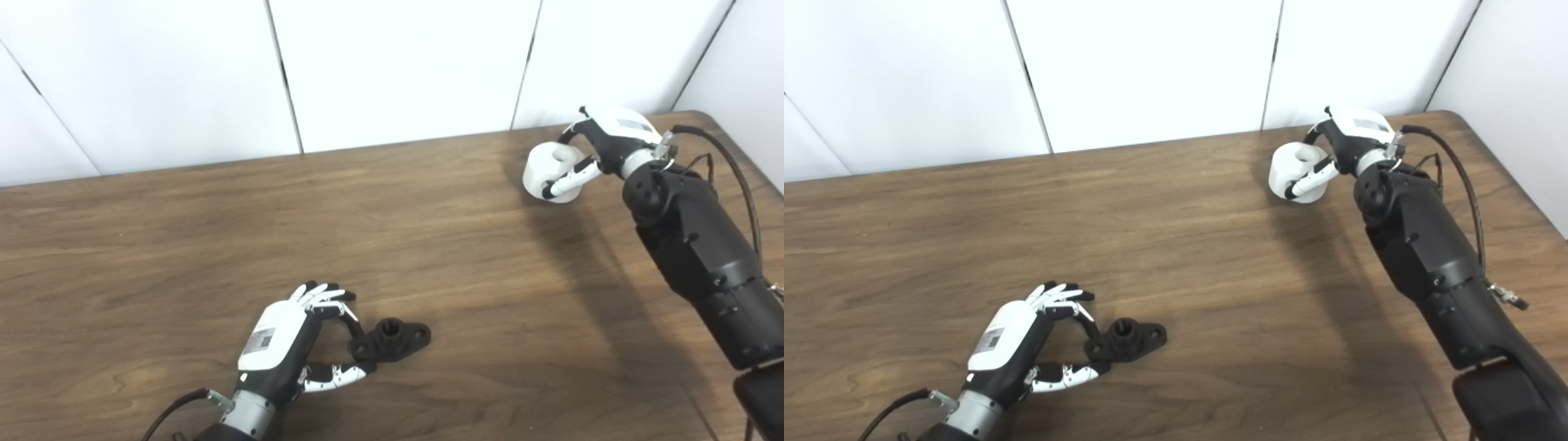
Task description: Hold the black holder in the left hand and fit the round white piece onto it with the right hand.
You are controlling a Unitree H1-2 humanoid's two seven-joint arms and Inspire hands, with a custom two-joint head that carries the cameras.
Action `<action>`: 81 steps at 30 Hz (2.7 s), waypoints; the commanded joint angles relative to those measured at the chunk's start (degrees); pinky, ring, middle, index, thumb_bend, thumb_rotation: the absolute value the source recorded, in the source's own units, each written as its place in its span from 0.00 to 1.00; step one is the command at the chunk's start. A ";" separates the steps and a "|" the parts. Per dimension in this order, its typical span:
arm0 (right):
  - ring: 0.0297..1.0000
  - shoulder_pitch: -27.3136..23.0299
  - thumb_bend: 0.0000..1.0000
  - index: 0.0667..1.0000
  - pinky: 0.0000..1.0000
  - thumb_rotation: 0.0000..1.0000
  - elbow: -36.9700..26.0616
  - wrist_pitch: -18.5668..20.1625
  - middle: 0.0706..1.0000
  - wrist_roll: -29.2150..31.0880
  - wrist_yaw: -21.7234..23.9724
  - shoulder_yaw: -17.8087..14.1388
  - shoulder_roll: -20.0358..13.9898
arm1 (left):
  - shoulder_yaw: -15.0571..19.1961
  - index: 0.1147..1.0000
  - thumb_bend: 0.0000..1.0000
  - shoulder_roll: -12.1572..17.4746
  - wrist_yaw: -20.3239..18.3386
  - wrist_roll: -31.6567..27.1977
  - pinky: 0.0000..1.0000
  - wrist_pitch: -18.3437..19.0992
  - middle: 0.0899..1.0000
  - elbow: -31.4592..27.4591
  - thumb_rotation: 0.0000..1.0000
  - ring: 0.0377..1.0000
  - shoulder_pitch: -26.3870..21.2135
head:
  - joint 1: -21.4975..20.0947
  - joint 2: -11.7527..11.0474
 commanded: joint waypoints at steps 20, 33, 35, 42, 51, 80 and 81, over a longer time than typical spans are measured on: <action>1.00 -2.62 1.00 0.65 1.00 0.41 -1.32 -1.06 1.00 0.35 -3.46 -0.63 -2.47 | -0.23 0.42 0.52 1.39 -1.16 1.63 0.97 0.42 0.80 -0.42 0.06 0.89 0.49 | -0.03 0.45; 1.00 -2.66 1.00 0.66 1.00 0.38 -1.09 -1.59 0.97 0.58 -4.42 -0.33 -2.30 | -0.37 0.42 0.52 1.49 -1.14 1.45 0.97 -0.01 0.79 -0.24 0.06 0.88 0.37 | -0.14 0.48; 1.00 -2.58 1.00 0.66 0.99 0.38 -1.02 -1.76 0.97 0.75 -4.79 -0.46 -2.16 | -0.37 0.42 0.52 1.56 -1.13 1.28 0.97 -0.16 0.79 -0.18 0.06 0.88 0.36 | -0.12 0.56; 1.00 -2.42 1.00 0.66 0.99 0.38 -0.73 -2.24 0.97 1.13 -4.95 -0.42 -2.25 | -0.48 0.42 0.52 1.56 -1.37 1.57 0.97 0.15 0.79 -0.35 0.06 0.88 0.25 | -0.12 0.56; 1.00 -2.33 1.00 0.64 0.96 0.40 -0.57 -2.88 0.95 0.78 -4.82 0.00 -2.85 | -0.52 0.42 0.52 1.32 -1.15 1.53 0.97 0.15 0.79 -0.06 0.06 0.88 0.15 | -0.24 0.63; 0.93 -2.00 0.57 0.47 0.87 0.18 0.54 -5.99 0.83 2.57 -13.51 -1.68 -1.28 | -0.85 0.42 0.52 1.20 -1.81 1.55 0.98 0.93 0.79 -0.03 0.06 0.89 -0.13 | -0.15 0.68; 0.92 -1.93 0.55 0.46 0.87 0.17 0.55 -6.10 0.83 2.71 -14.47 -1.95 -1.01 | -0.88 0.42 0.52 1.23 -1.96 1.62 0.98 1.05 0.79 -0.16 0.06 0.89 -0.10 | -0.17 0.83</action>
